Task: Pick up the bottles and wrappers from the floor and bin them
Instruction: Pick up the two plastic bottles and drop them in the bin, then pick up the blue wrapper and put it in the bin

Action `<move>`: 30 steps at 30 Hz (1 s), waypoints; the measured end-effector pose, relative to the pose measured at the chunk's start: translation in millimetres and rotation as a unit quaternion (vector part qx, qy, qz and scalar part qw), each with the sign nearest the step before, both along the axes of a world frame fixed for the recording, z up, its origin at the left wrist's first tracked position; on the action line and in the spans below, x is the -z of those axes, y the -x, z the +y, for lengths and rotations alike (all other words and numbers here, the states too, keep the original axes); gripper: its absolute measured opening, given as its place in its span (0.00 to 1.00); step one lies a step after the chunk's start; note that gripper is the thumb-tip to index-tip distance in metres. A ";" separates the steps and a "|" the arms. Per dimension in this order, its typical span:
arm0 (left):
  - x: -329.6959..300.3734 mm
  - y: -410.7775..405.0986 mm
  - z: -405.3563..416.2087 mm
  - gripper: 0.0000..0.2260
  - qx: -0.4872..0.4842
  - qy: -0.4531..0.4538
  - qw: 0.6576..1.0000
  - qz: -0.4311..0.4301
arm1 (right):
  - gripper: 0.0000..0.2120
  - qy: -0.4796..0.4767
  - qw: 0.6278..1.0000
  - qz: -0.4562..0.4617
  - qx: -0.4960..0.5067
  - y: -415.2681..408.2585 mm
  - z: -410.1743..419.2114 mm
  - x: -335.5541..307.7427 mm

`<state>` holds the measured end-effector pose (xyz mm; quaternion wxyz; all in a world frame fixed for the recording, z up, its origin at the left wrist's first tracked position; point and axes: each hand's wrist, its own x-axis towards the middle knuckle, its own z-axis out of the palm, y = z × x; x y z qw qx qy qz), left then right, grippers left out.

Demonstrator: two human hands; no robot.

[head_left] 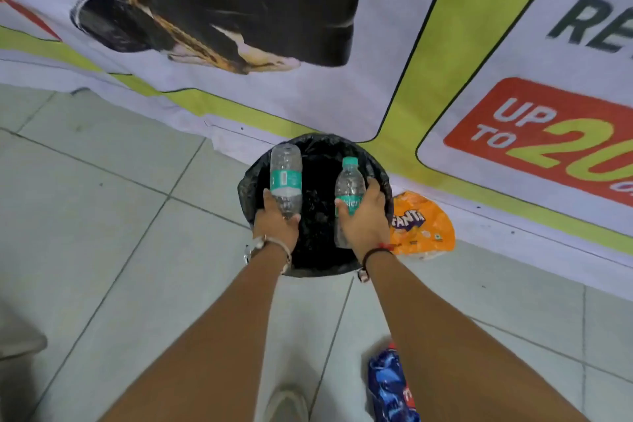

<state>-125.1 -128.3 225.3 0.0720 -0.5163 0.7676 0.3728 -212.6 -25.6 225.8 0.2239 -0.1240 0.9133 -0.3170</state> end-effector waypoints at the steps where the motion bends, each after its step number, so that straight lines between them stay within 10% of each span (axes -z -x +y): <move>1: 6.1 4.3 -5.7 0.34 0.006 -0.007 1.000 -0.009 | 0.31 -0.001 1.000 -0.007 0.003 0.6 -6.8 7.6; 7: 25.7 14.3 -12.2 0.35 0.030 -0.049 0.998 -0.027 | 0.21 -0.037 0.999 0.022 0.000 -1.0 -9.2 39.1; 17: 13.9 -2.8 50.1 0.24 0.160 0.189 0.964 0.091 | 0.17 -0.039 0.987 0.122 0.099 2.7 73.0 39.5; 30: 93.9 -36.1 218.0 0.26 0.334 0.056 0.941 0.014 | 0.21 -0.190 0.963 -0.041 0.185 -76.1 267.8 120.5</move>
